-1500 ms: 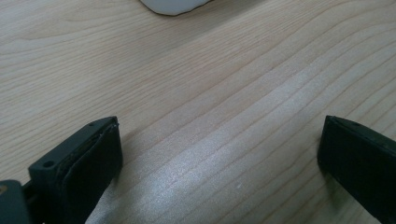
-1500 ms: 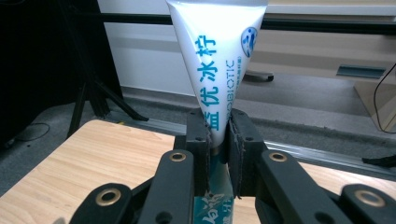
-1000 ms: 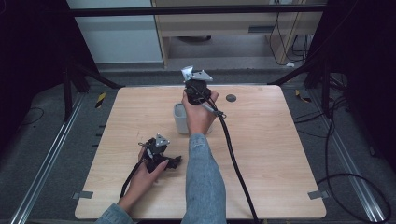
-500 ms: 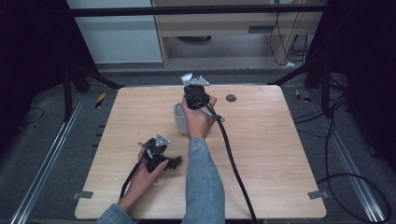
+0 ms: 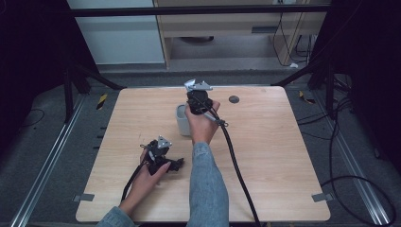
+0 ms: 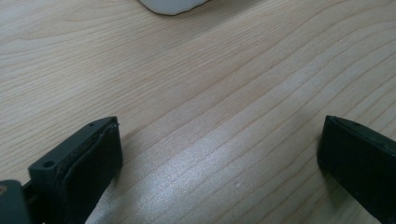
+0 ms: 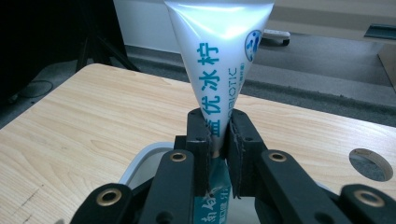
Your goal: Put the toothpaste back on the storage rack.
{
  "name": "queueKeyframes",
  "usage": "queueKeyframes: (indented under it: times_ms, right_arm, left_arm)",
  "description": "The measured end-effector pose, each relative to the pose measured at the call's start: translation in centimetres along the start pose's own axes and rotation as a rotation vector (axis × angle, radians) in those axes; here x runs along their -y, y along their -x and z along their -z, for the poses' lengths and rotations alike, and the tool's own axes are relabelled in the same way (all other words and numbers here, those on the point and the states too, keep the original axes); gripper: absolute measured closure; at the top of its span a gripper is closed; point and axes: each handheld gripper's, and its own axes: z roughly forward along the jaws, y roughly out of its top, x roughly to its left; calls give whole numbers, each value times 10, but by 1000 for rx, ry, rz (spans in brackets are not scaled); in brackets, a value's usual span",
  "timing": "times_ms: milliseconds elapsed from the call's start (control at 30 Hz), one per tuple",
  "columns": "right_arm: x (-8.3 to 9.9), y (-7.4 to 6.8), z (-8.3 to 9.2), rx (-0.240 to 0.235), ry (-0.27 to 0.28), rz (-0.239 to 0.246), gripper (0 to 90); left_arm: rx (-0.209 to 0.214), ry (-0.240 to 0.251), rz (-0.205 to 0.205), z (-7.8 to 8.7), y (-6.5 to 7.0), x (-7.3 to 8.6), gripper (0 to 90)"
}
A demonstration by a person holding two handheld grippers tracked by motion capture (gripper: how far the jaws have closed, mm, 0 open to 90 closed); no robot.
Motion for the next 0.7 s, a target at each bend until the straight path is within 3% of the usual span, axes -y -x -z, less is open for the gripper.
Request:
queueKeyframes:
  times_ms: [700]
  right_arm:
    - [9,-7,-1,-20,-47,56,804]
  left_arm:
    - [0,-1,-1,0,0,0,0]
